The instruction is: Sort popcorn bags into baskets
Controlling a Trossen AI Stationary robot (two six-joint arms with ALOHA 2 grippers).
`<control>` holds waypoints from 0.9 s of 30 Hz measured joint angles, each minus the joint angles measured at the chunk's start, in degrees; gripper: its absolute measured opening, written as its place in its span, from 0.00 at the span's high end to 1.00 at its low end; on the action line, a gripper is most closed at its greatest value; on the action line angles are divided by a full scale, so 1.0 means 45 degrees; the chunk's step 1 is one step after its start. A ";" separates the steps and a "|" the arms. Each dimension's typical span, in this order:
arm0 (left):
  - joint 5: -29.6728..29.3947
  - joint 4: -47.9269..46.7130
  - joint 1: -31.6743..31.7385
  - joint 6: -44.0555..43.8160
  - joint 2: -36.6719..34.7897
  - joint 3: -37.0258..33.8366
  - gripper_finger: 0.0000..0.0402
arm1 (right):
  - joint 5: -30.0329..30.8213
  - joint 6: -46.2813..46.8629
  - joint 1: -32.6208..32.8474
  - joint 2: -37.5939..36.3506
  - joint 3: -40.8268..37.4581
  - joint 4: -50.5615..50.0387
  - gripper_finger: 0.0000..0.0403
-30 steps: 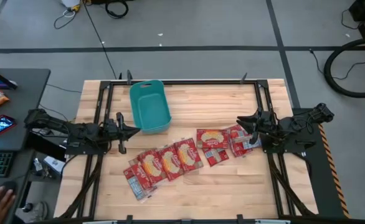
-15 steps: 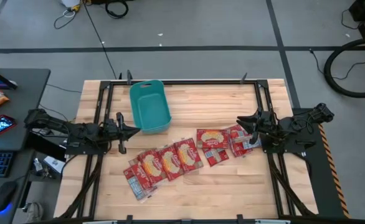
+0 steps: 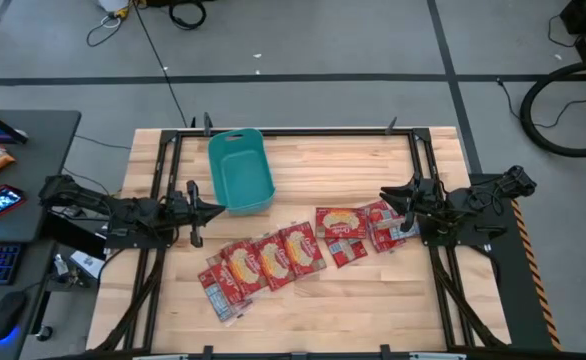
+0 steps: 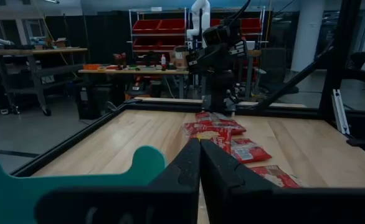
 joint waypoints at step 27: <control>0.0005 0.0485 -0.0004 0.0000 0.0005 0.0000 0.97 | 0.0002 0.0000 0.0000 -0.0002 0.0002 0.0000 0.75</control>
